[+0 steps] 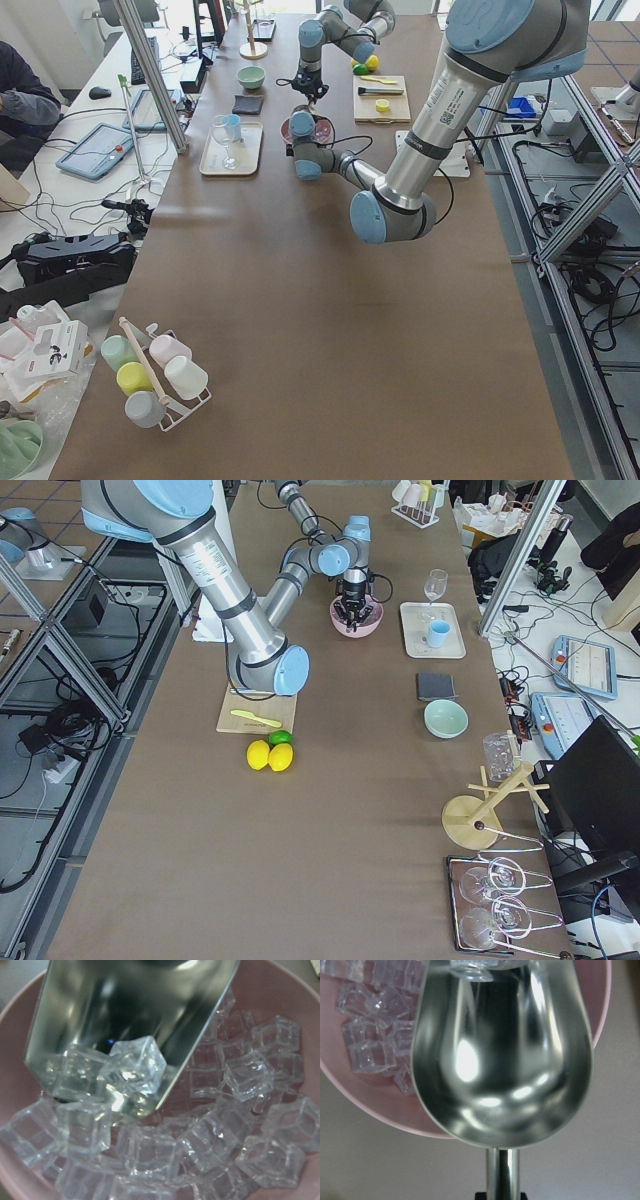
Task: Put ice in cup with scoop
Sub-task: 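Lift the scoop of ice out of the bowl with the right gripper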
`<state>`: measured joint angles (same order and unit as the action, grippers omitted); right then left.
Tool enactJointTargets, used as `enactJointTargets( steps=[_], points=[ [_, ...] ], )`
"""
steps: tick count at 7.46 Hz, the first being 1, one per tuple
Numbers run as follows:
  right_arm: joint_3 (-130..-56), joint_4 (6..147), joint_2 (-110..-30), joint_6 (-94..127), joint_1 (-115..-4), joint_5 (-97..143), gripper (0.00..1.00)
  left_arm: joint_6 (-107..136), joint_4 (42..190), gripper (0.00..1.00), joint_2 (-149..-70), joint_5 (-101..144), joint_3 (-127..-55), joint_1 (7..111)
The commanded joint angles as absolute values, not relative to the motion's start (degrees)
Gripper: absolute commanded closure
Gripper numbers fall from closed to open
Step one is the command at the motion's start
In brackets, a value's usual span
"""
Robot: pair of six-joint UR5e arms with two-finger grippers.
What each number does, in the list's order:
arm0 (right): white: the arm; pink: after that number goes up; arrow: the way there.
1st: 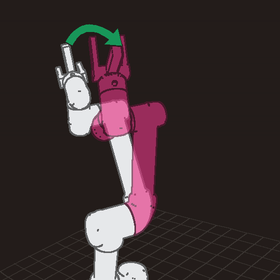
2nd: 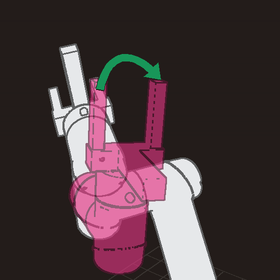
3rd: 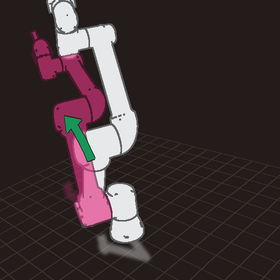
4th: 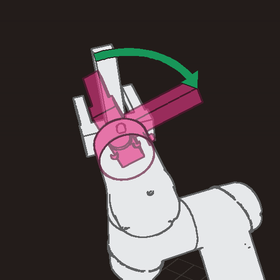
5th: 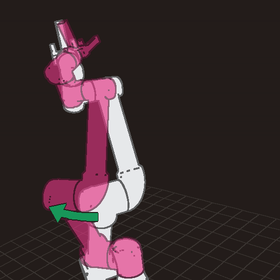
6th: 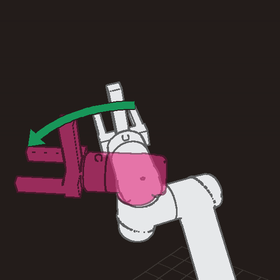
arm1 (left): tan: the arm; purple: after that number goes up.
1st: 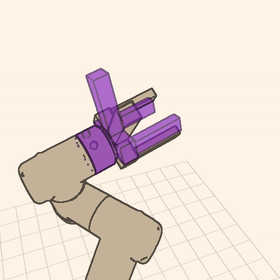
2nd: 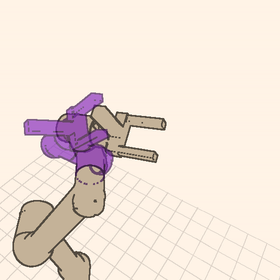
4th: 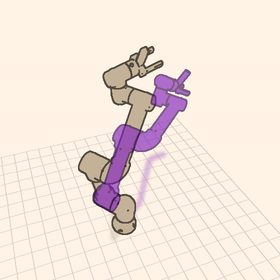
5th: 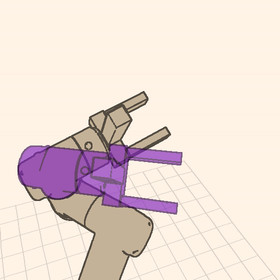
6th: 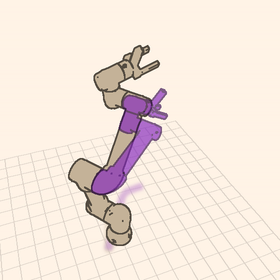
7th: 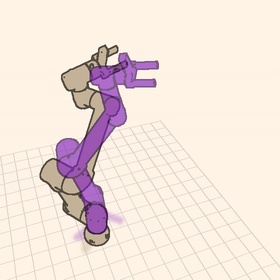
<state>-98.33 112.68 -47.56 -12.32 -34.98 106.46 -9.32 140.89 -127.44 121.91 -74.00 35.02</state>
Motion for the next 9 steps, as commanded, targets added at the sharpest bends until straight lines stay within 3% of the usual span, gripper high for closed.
enactJointTargets(
  steps=[1, 5, 9],
  points=[
    [-101.1, 105.3, -50.9, -9.7, -35.0, 108.8, 1.0, -9.4, 141.0, 0.02, -127.4, 121.8, -74.0, 35.0],
    [-104.9, 89.2, -56.8, -5.2, -35.4, 110.2, 1.0, -9.6, 141.1, 0.02, -127.1, 121.4, -73.9, 34.9],
    [-105.6, 83.2, -63.3, -4.8, -38.1, 111.4, 1.0, -9.6, 141.1, 0.02, -127.0, 120.9, -73.9, 34.8]
  ],
)
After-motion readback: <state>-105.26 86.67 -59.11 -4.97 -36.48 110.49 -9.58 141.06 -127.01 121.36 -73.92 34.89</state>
